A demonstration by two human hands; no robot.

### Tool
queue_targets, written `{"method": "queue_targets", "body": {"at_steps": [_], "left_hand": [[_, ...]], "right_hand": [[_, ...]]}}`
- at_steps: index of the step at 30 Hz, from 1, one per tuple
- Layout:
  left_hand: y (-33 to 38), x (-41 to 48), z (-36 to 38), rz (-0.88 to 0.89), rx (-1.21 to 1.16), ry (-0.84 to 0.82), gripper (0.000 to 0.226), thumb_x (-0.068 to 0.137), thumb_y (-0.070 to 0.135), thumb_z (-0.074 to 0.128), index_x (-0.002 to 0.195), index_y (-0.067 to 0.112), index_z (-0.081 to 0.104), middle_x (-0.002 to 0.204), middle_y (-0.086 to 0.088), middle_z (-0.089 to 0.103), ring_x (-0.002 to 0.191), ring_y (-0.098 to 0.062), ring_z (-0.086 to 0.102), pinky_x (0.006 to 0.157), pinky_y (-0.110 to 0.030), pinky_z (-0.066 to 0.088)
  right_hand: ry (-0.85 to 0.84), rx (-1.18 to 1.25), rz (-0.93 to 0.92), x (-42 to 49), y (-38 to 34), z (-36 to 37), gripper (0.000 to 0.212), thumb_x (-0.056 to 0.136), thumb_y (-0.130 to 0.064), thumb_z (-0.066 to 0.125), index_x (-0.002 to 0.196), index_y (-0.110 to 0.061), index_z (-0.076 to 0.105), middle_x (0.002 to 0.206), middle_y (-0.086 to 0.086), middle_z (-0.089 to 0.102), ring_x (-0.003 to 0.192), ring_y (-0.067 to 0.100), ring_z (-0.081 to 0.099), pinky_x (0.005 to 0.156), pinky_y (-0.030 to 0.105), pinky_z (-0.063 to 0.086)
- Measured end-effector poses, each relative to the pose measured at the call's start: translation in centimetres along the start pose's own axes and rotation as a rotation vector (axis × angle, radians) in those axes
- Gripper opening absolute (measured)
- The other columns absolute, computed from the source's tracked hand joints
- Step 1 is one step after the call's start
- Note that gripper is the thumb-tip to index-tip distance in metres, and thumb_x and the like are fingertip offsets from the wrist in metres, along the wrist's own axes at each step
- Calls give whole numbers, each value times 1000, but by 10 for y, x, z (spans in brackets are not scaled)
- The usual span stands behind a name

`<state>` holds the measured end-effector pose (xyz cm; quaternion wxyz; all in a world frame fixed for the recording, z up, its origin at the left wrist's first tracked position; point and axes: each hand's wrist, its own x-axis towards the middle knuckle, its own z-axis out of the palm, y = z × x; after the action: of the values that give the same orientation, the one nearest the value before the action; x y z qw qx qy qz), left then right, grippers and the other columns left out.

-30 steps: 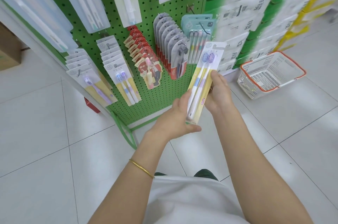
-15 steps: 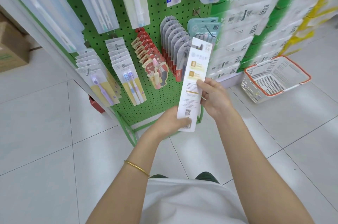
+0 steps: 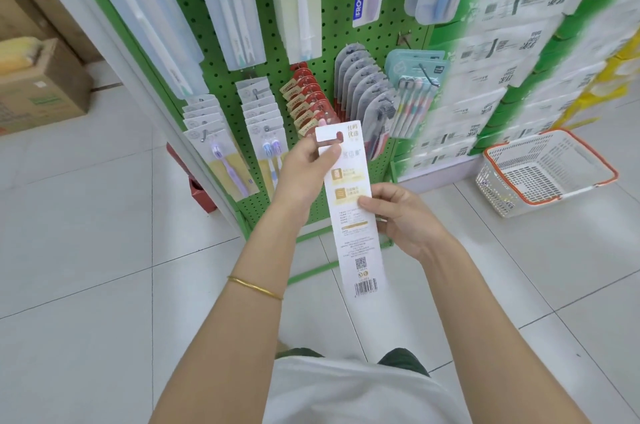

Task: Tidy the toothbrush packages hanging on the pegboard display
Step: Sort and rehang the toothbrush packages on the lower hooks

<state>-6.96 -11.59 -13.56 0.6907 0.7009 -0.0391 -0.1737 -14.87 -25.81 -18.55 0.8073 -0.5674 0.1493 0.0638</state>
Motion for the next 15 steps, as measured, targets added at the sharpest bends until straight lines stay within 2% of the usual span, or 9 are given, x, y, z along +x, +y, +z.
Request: {"method": "queue_targets", "body": {"at_steps": [4, 5, 7, 9, 11, 12, 14, 15], "left_hand": [[-2, -2, -19, -69, -168, -6, 13, 98, 12, 50, 101, 13, 62, 98, -6, 69, 89, -21, 66, 82, -40, 54], [-2, -1, -25, -85, -220, -23, 14, 98, 12, 48, 104, 10, 61, 100, -9, 69, 91, -24, 65, 82, -42, 53], [-2, 2, -37, -116, -311, -48, 15, 99, 13, 46, 105, 6, 58, 99, -12, 66, 91, -27, 62, 81, -43, 51], [1, 6, -48, -136, -351, -48, 13, 99, 13, 44, 100, 8, 56, 91, -9, 63, 83, -23, 59, 74, -40, 49], [5, 11, -58, -145, -304, -19, 13, 100, 15, 44, 96, 10, 55, 96, -10, 63, 84, -23, 59, 74, -39, 48], [7, 15, -63, -140, -232, 18, 12, 100, 16, 45, 98, 12, 56, 105, -11, 63, 91, -24, 61, 80, -41, 49], [10, 23, -72, -113, -16, 110, 20, 97, 16, 50, 117, 13, 55, 117, -6, 59, 107, -22, 59, 96, -38, 48], [10, 28, -77, -91, 71, 157, 28, 96, 15, 51, 124, 13, 52, 115, -2, 58, 109, -20, 59, 99, -37, 47]], "right_hand": [[-137, 28, 39, 10, 4, 18, 23, 74, -19, 75, 90, -9, 62, 86, 5, 70, 77, 16, 65, 73, 31, 51], [-185, 49, 65, 13, 5, 24, 36, 71, -28, 80, 93, -7, 60, 88, 6, 69, 80, 18, 63, 76, 33, 51], [-259, 69, 114, 22, 7, 37, 77, 59, -43, 87, 110, 4, 54, 103, 14, 64, 96, 28, 58, 90, 45, 47], [-309, 114, 125, 31, 9, 52, 97, 57, -42, 88, 127, 8, 44, 118, 23, 59, 110, 38, 57, 93, 52, 48], [-320, 131, 116, 39, 8, 66, 99, 54, -39, 90, 129, 5, 43, 119, 23, 60, 110, 37, 60, 84, 46, 53], [-299, 111, 112, 43, 8, 73, 97, 53, -39, 91, 128, 3, 45, 117, 21, 61, 108, 35, 61, 81, 43, 53], [-196, 60, 96, 51, 8, 83, 84, 56, -33, 89, 124, -1, 50, 114, 14, 62, 102, 27, 64, 80, 38, 54], [-127, 16, 82, 56, 7, 87, 74, 61, -28, 84, 123, -4, 52, 113, 11, 62, 100, 24, 64, 81, 36, 54]]}}
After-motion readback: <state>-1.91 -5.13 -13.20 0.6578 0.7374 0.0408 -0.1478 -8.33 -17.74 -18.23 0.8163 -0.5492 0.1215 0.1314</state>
